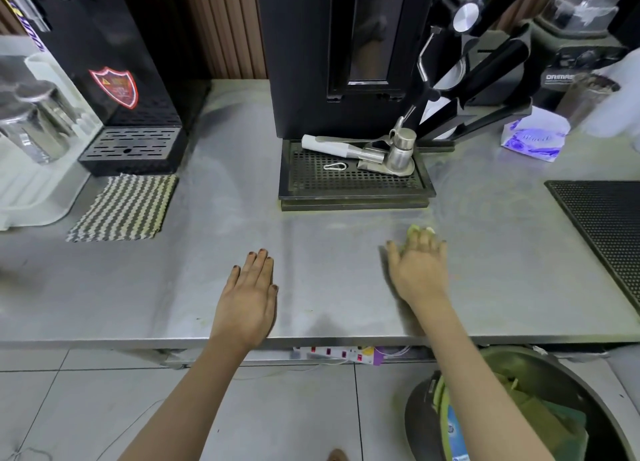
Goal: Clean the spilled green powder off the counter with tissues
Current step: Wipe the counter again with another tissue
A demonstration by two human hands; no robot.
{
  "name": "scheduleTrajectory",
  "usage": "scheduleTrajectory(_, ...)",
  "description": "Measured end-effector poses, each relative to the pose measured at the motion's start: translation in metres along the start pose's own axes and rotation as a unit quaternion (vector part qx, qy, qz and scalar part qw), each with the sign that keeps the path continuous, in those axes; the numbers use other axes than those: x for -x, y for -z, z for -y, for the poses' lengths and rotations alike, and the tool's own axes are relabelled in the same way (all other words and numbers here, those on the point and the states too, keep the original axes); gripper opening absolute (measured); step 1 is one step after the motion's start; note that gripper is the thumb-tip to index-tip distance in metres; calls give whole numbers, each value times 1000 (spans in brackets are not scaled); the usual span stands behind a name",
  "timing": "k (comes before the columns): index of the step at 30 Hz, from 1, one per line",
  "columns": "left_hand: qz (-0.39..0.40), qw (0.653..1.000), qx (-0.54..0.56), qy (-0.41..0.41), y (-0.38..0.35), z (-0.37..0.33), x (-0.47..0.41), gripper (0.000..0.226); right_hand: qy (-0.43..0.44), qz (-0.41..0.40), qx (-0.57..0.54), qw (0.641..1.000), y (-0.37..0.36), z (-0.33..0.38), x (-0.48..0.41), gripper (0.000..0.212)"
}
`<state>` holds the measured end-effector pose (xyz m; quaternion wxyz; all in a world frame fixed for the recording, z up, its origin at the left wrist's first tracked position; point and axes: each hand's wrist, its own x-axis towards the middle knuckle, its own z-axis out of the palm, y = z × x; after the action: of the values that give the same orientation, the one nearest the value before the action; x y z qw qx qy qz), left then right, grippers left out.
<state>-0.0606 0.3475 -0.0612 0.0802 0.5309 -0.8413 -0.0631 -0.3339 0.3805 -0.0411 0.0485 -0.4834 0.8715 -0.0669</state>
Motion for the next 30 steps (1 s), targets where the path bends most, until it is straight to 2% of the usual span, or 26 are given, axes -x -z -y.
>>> scheduleTrajectory(2, -1, 1000, 2, 1, -1, 0, 0, 70, 69, 12, -38, 997, -13, 36, 11, 85)
scheduleTrajectory(4, 0, 1000, 4, 1, -1, 0, -1, 69, 199, 46, -58, 977, -20, 62, 46, 83)
scheduleTrajectory(6, -3, 1000, 5, -1, 0, 0, -1, 69, 264, 57, -76, 960, -14, 60, 71, 80)
scheduleTrajectory(8, -5, 1000, 10, -1, 0, 0, 0, 69, 236, 11, -45, 971, -11, 35, 53, 74)
scheduleTrajectory(10, -7, 1000, 17, -1, 0, 0, 0, 70, 128, -27, 30, 991, -11, 7, 13, 82)
scheduleTrajectory(12, -8, 1000, 16, -1, 0, 0, 0, 70, -3, -28, 12, 1000, -8, -1, -23, 88)
scheduleTrajectory(13, -8, 1000, 15, 0, -1, 0, 0, 70, -37, -18, -13, 999, -9, 7, -33, 87)
scheduleTrajectory(15, -9, 1000, 14, 0, -1, 0, 0, 70, -19, 1, -52, 998, -15, 41, -35, 87)
scheduleTrajectory(17, -10, 1000, 14, 0, -1, 1, 0, 69, 83, 6, -79, 993, -20, 76, -15, 93)
scheduleTrajectory(19, -12, 1000, 17, -1, -1, 0, 0, 69, 199, 37, -60, 978, -24, 92, 18, 91)
scheduleTrajectory(21, -10, 1000, 19, -1, 0, 0, 0, 70, 254, 49, -60, 964, -20, 78, 39, 83)
scheduleTrajectory(23, -10, 1000, 18, -1, 0, 0, 0, 70, 223, -5, -56, 973, -17, 44, 35, 70)
scheduleTrajectory(25, -11, 1000, 18, 0, 0, 0, 0, 70, 130, -46, -26, 990, -13, 12, 9, 69)
scheduleTrajectory(28, -9, 1000, 21, 2, 0, 0, 0, 70, 7, -28, -17, 999, -9, 5, -30, 76)
scheduleTrajectory(30, -9, 1000, 18, 4, 0, 0, 0, 71, 11, -12, -41, 999, -13, 31, -35, 88)
